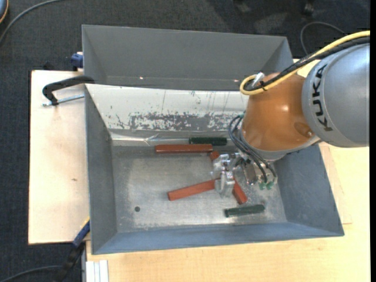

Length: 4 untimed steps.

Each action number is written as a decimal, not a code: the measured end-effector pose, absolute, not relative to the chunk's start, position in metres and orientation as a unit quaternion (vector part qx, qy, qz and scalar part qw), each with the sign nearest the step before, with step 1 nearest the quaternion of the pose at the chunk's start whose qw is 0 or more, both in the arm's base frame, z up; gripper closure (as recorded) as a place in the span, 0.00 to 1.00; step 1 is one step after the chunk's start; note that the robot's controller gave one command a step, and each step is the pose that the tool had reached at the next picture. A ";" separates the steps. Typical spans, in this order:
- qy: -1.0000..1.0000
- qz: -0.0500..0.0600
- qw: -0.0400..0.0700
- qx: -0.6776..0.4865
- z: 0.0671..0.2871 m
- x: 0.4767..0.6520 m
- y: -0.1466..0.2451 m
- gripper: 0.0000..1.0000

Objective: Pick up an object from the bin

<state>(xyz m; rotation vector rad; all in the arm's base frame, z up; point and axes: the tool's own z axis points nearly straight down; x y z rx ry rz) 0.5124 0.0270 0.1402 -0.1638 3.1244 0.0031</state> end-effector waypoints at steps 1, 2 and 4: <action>1.000 0.001 -0.002 -0.015 0.067 0.508 0.052 1.00; 1.000 0.001 0.001 -0.015 0.071 0.510 0.050 0.00; 1.000 0.001 0.007 -0.007 0.191 0.521 0.054 1.00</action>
Offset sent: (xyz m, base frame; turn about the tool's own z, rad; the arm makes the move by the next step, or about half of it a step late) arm -0.0036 0.0220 -0.0702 0.0761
